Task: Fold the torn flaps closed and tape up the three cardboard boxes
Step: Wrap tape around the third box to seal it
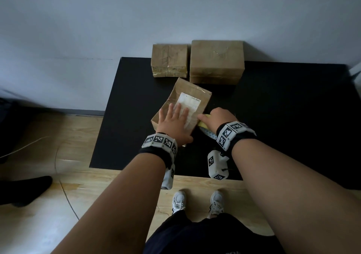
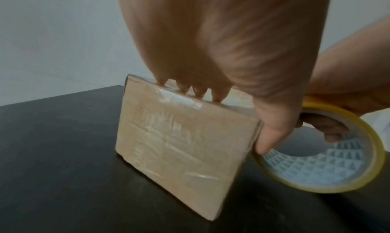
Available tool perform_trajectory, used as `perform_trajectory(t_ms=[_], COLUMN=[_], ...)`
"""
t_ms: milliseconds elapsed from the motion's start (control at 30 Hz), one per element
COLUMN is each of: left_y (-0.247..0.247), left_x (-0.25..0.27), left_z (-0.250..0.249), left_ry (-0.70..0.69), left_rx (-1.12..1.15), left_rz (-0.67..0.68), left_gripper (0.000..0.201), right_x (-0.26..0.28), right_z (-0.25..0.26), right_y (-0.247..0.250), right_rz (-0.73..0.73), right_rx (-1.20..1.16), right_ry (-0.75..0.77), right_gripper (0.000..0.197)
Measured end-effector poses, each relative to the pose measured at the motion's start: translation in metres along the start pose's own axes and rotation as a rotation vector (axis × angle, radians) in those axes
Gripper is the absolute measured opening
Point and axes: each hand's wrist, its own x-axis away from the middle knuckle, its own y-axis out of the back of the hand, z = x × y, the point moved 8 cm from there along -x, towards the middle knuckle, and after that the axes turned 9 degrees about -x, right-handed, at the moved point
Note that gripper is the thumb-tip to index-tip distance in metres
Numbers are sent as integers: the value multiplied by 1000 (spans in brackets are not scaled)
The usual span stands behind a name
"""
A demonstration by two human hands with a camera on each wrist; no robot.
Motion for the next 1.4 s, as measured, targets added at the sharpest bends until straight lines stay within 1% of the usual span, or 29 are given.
perform_trajectory(t_ms=[100,233,300,367,400,500,533,600,633,733,800,867,967,1033,1133,1233,1333,1400], left_y=[3,17,25,30,30,31,30,30,30,32,30,28,25,23,23,21,17,13], left_x=[0,4,7,11,13,17,16,17,17,19,18,15,14,12,10,10,7,6], left_z=[4,16,24,31,36,48,51,50,50,58,60,62,68,69,72,78,80,83], left_ry=[13,47,64,75,92,178,187,151,135,142,150,156,201,212,210,224,218,230], left_rx=[140,386,602,926,1047,1267,1292,1250,1220,1268,1281,1283,1260,1282,1292,1263,1241,1237], left_rz=[-43,-32,0,41,48,8,3,20,17,-55,-69,-69,-61,-54,-59,-81,-71,-66], left_gripper=[104,100,96,89,85,73,72,71,66,43,33,25,31,33,29,29,22,23], right_x=[5,14,19,24,26,27,26,26,26,27,27,24,18,17,17,19,19,20], right_z=[4,19,33,48,56,73,78,85,89,96,96,89,66,51,46,43,43,45], right_y=[8,29,40,52,57,65,65,62,59,54,54,56,48,40,35,40,41,41], right_rz=[-36,-126,-173,-205,-214,-204,-186,-133,-107,-75,-74,-79,-48,-37,-41,-46,-61,-84], right_rx=[-48,-104,-129,-154,-169,-268,-306,-376,-402,-411,-393,-323,-78,-8,-120,-259,-242,-208], right_ry=[48,130,186,237,262,320,337,368,382,419,425,395,262,183,202,242,271,283], right_gripper=[52,54,55,54,54,55,54,50,48,44,42,45,47,51,55,53,52,52])
